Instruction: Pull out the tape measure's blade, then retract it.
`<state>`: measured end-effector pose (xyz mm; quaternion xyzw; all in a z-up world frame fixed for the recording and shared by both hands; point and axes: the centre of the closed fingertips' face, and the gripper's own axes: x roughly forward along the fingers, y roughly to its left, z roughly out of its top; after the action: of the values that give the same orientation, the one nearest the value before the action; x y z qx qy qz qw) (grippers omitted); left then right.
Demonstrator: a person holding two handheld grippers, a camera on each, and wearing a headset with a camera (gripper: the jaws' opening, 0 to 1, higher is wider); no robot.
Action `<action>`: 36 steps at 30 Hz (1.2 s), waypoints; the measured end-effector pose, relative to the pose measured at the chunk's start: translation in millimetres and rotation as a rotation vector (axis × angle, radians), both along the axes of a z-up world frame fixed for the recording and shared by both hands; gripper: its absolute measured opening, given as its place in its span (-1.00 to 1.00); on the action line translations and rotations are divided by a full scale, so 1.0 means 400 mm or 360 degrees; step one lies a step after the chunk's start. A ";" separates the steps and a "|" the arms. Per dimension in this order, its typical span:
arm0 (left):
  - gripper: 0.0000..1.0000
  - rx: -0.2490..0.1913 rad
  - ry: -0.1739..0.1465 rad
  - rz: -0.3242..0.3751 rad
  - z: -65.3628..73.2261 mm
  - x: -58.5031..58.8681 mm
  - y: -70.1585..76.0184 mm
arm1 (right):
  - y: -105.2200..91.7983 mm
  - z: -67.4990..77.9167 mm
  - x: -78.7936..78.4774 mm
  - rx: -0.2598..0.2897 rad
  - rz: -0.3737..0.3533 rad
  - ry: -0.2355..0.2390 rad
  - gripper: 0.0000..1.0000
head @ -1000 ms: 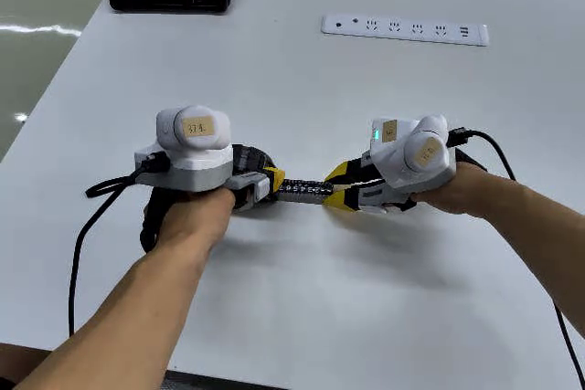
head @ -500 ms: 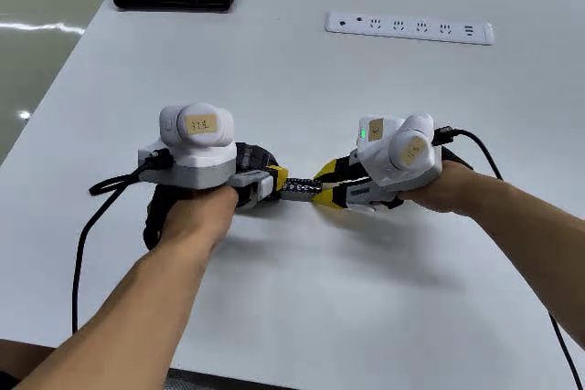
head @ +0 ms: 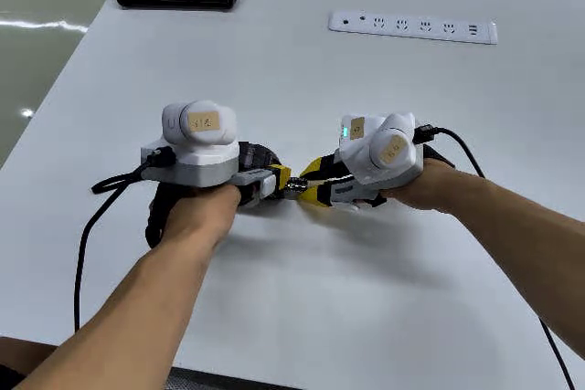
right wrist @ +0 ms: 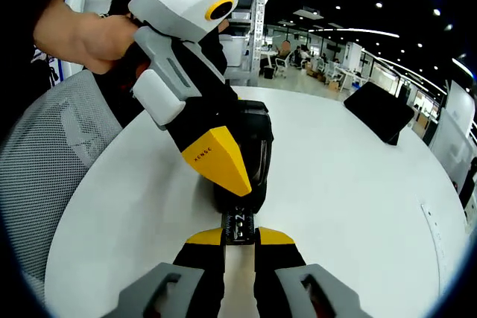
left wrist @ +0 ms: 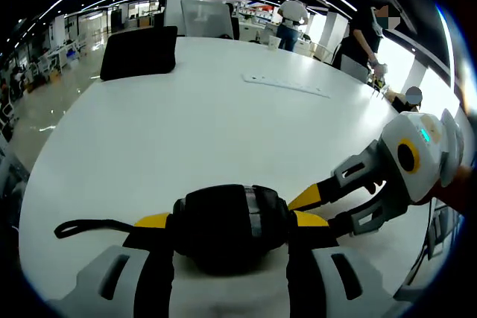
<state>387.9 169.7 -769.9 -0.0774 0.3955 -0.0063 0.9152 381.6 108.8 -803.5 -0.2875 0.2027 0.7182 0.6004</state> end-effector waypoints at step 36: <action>0.18 -0.0023 0.0029 -0.0003 0.000 -0.002 -0.003 | 0.032 0.001 -0.008 -0.0030 0.0017 -0.0027 -0.74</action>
<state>387.3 168.5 -770.0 -0.0836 0.4037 -0.0093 0.9110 378.5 121.7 -803.3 -0.3002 0.2028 0.7170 0.5956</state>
